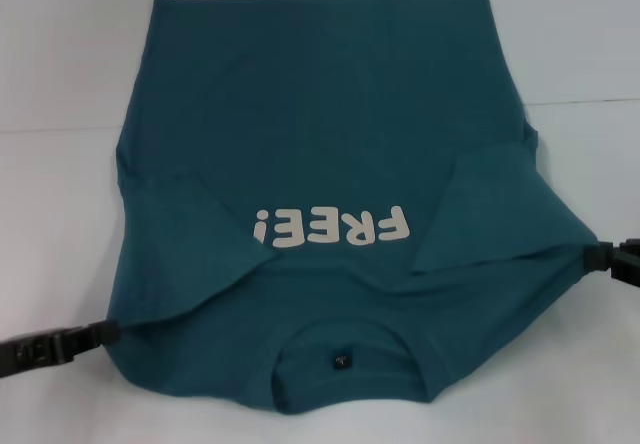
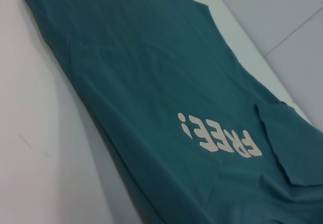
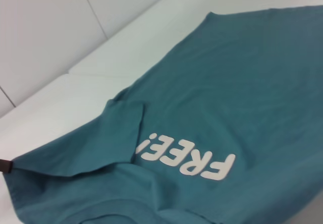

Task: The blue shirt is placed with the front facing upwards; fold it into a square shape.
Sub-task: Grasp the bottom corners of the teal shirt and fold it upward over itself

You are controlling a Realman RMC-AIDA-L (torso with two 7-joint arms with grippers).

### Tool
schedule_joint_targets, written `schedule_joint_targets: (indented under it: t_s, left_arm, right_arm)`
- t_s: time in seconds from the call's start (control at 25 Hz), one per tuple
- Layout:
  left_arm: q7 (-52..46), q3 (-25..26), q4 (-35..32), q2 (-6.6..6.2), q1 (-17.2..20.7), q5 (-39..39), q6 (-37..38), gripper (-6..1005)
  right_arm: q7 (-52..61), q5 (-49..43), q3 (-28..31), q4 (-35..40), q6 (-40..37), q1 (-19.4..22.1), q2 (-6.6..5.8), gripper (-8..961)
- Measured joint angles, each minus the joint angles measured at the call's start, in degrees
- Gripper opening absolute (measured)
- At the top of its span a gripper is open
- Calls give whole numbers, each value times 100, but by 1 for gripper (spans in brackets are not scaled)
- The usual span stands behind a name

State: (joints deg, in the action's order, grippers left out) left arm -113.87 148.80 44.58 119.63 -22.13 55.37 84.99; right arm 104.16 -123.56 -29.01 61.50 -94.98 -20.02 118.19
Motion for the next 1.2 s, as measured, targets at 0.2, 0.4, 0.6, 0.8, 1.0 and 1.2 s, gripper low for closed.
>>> schedule_joint_targets:
  t_s: [0.2, 0.4, 0.6, 0.8, 1.0, 1.2]
  left_arm:
    - [431, 426, -192, -4, 96, 4, 269, 58]
    - [626, 511, -250, 0, 154, 9, 441, 59]
    - [849, 514, -415, 23, 197, 10, 530, 59]
    - [1007, 526, -550, -5, 237, 21, 577, 60]
    - [1042, 628, -587, -59, 275, 107, 707, 61]
    - [1089, 876, -1004, -297, 272, 127, 764, 61]
  right_arm:
    - [-399, 35, 327, -60, -331, 85, 108, 40]
    - [-779, 47, 631, -365, -601, 157, 125, 40]
    - [-977, 50, 749, -499, -664, 228, 118, 39]
    - [-1090, 56, 821, -630, -722, 263, 92, 39]
    - [-1174, 70, 827, -651, -861, 242, 89, 38]
    - [-1213, 70, 855, -655, -958, 234, 68, 38]
